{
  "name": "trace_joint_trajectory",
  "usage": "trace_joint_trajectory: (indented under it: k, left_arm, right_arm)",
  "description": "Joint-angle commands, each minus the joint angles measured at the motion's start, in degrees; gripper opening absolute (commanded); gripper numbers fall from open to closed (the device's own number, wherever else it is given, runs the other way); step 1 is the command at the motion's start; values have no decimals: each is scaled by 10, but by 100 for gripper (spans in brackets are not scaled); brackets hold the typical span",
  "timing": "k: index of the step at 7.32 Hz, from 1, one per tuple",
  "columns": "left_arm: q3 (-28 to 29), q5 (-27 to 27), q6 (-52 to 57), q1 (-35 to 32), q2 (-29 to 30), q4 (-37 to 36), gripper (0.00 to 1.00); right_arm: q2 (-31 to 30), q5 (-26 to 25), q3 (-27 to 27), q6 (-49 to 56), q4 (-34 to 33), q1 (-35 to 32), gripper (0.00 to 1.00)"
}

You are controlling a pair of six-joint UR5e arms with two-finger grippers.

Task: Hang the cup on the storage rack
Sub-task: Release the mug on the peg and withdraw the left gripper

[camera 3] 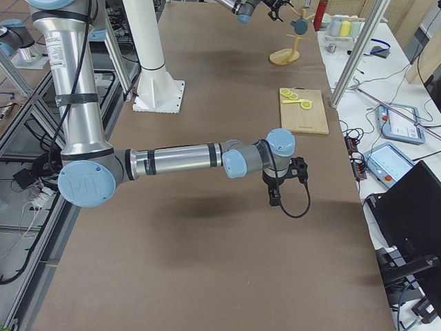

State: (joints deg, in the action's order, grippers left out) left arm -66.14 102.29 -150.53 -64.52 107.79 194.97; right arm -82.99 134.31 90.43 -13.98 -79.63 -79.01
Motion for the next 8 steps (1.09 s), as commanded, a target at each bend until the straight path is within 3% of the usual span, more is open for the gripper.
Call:
trace_joint_trajectory:
  k: [1, 3, 5, 8]
  left_arm:
    - [-7, 15, 132, -31, -45, -2, 98]
    - [-16, 163, 345, -138, -75, -53, 98]
    - [-75, 175, 649, -161, -148, -134, 98]
    - [-81, 167, 968, -217, -192, -208, 98]
  right_arm:
    - [0, 1, -2, 0, 0, 0, 100]
    - [1, 1, -3, 0, 0, 0, 100]
    - [-2, 2, -2, 0, -1, 0, 100]
    - [-2, 2, -2, 0, -1, 0, 100]
